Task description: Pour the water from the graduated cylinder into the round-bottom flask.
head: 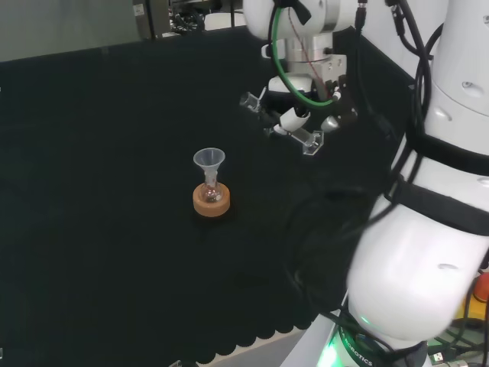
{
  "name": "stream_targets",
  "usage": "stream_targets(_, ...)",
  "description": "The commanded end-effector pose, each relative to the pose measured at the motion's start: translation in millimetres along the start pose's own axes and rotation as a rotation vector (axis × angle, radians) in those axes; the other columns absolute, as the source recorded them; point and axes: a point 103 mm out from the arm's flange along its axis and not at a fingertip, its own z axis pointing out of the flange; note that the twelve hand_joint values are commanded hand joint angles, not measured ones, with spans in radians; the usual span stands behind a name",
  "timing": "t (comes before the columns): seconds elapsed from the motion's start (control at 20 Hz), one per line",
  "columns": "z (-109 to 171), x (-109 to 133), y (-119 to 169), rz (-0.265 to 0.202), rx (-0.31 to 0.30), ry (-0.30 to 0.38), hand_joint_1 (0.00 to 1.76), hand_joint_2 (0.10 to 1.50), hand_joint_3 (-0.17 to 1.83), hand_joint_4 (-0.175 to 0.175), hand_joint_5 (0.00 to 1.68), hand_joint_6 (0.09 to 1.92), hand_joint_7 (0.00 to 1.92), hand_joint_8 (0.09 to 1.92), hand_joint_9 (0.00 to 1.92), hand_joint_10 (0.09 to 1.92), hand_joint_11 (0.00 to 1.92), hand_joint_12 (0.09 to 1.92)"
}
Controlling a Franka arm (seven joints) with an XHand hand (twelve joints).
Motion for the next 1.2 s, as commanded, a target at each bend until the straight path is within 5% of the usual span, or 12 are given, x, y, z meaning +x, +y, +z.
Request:
stream_targets(0.05, 23.3, 14.3, -2.6, 0.010, 0.138, -0.056, 1.15, 1.10, 0.00, -0.148, 1.02, 0.96, 1.29, 0.27, 1.43, 0.09, 1.26, 0.75)
stream_targets(1.2, 19.9, 13.9, -5.6, 0.013, 0.245, -0.127, 1.15, 1.10, 0.00, -0.144, 1.02, 0.96, 1.30, 0.26, 1.43, 0.09, 1.26, 0.75)
